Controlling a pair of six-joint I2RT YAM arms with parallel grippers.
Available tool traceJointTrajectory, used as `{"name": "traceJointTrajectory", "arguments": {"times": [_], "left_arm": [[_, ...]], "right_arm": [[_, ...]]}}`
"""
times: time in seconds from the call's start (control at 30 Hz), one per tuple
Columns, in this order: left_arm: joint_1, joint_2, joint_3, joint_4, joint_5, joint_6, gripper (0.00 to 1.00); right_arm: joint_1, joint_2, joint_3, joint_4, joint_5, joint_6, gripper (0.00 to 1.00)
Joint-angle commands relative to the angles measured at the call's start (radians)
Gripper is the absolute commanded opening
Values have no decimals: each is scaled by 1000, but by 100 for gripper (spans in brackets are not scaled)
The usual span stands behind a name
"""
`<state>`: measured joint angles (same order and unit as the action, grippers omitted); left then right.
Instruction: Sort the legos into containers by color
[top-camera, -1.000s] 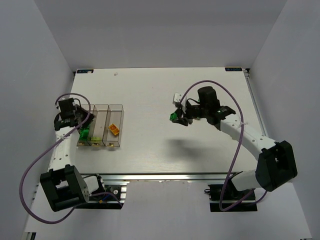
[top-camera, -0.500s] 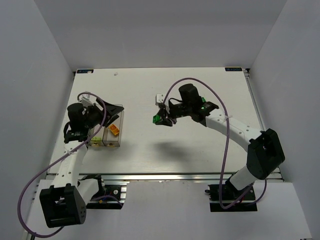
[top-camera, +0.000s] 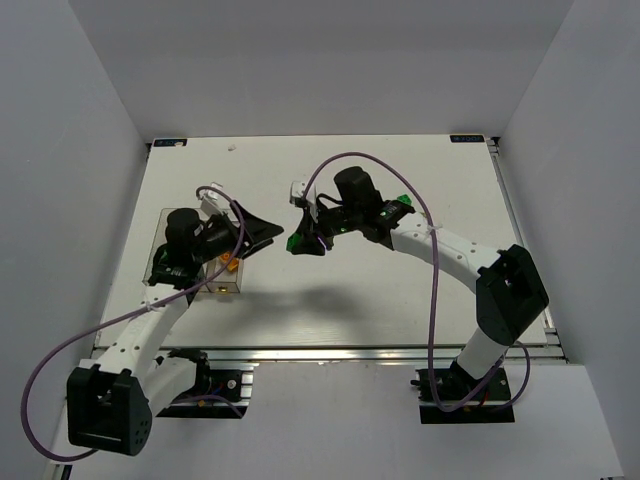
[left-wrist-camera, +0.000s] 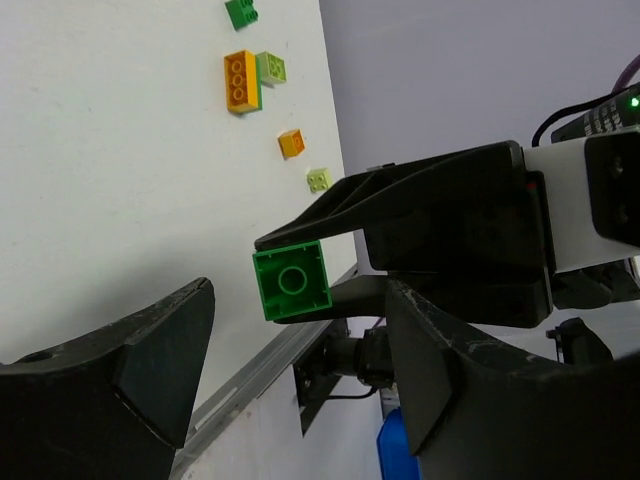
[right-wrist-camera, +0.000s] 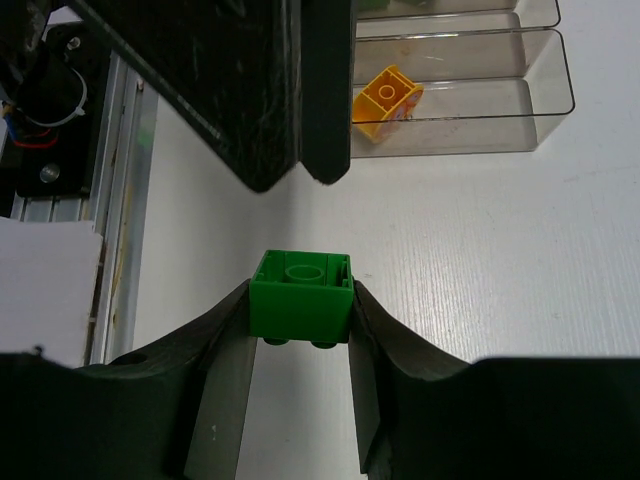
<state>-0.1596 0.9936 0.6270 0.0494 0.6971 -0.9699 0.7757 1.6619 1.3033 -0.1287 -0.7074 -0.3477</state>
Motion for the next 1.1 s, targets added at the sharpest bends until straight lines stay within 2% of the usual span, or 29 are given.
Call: {"name": "traceJointTrajectory", "arguments": {"times": [0.0,0.3,0.5,0.63,0.67,0.7,0.77,0.87,0.9,0.97,1.0,1.07], "left_arm": [[-35,11,4,24,-8,11,78],[-124,85,30,13,-60,45,78],[-170,128,48,26,-80,45,72],[-181,134,46,29,-81,43,58],[-182,135,46,27,-79,43,46],[-181,134,48,27,-79,43,39],[-181,134,51,18,-84,46,30],[-181,134,72,-26,-100,69,17],[-181,134,82,-43,-117,82,16],[-181,140,120,-139,-143,129,13],[-181,142,138,-175,-160,151,12],[-179,155,195,-288,-221,220,10]], "right_arm": [[14,-5,30,18,9,18,17],[30,-10,33,1,28,-20,18],[39,-24,11,3,36,-37,18],[42,-28,5,1,42,-47,20],[42,-30,5,1,43,-48,22],[42,-28,5,0,45,-51,24],[43,-30,5,-6,59,-63,27],[42,-27,7,-20,80,-82,40],[42,-25,8,-25,85,-89,55],[42,-24,5,-38,112,-109,74],[42,-24,2,-43,126,-115,89],[40,-24,-6,-58,160,-138,89]]}}
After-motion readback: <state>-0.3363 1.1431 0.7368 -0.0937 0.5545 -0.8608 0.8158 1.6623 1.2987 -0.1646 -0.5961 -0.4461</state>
